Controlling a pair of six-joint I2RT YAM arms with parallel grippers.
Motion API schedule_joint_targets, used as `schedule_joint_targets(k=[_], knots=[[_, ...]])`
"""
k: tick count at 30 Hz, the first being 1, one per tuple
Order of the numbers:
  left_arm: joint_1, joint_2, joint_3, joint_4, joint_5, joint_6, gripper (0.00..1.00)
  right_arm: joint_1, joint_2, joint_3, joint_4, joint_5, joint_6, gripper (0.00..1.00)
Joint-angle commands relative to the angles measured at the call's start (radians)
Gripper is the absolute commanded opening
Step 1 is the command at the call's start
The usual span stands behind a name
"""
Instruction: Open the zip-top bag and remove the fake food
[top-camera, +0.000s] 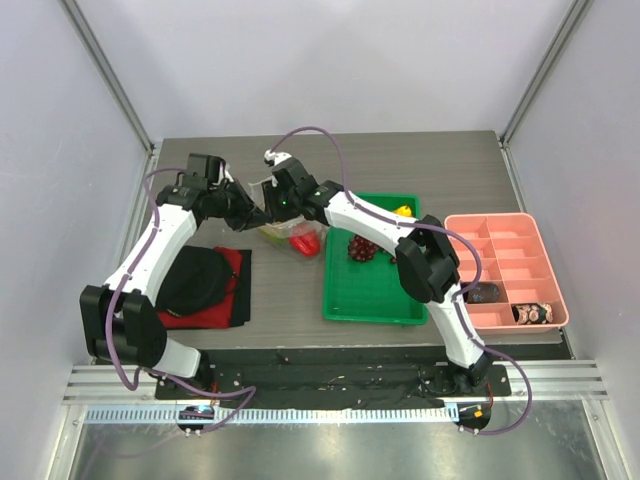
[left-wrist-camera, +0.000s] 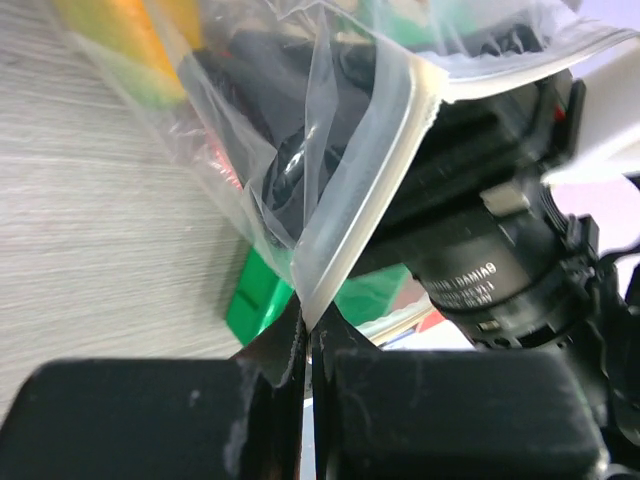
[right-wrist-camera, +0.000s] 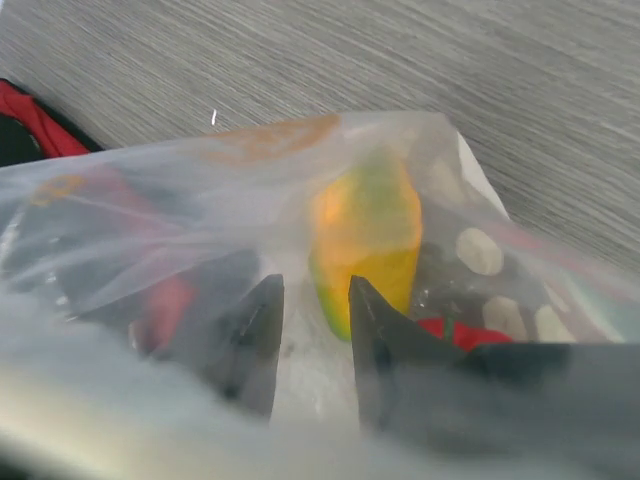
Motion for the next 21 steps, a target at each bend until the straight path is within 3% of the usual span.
schedule_joint_targets(k=[1, 9, 15, 21], knots=[[-0.002, -0.030, 0.037, -0.054, -0.057, 0.049, 0.00, 0.011, 0.027, -0.007, 0.064, 0.010, -0.016, 0.39], [-0.002, -0.059, 0.063, -0.073, -0.061, 0.052, 0.00, 0.020, 0.058, -0.015, 0.017, 0.057, -0.039, 0.38], [-0.002, -0.062, 0.108, -0.070, -0.045, 0.051, 0.00, 0.025, 0.057, -0.013, 0.007, 0.029, -0.055, 0.52], [-0.002, -0.074, 0.021, -0.029, -0.034, 0.018, 0.00, 0.048, 0.101, 0.007, -0.002, -0.014, -0.056, 0.61]])
